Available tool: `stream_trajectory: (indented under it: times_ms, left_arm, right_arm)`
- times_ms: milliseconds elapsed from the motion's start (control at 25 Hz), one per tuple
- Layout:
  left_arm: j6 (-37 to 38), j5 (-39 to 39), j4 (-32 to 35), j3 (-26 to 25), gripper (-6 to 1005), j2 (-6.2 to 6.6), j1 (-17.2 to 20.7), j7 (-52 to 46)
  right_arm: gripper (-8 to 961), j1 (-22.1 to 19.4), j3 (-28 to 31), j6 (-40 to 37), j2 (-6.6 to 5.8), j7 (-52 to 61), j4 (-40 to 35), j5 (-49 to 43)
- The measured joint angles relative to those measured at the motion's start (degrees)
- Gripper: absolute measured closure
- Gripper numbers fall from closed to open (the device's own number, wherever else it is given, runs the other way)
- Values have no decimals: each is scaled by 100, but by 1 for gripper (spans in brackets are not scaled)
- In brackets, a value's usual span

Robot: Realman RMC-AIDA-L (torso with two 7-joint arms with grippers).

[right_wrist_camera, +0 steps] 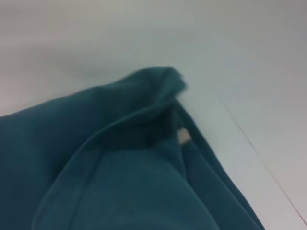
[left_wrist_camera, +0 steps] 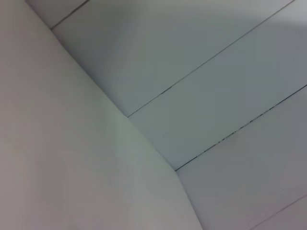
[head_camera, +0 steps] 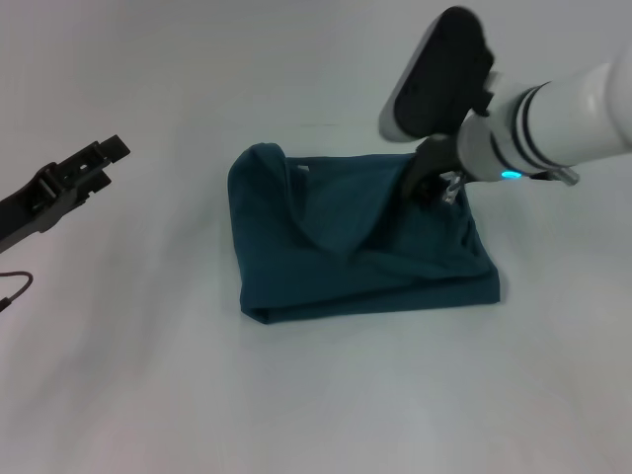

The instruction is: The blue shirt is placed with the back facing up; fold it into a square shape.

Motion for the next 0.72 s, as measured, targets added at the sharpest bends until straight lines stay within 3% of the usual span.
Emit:
stream_trajectory:
  times_ms: [240,720]
  left_arm:
    - [-73,0,0,0,202,0,0,1]
    - [-93,0,0,1,202,7,-68,2]
  right_arm:
    - [930,-56,714,-156,-6,44,112,83]
    - [880,-92,1295,-97,-22,44,431,135]
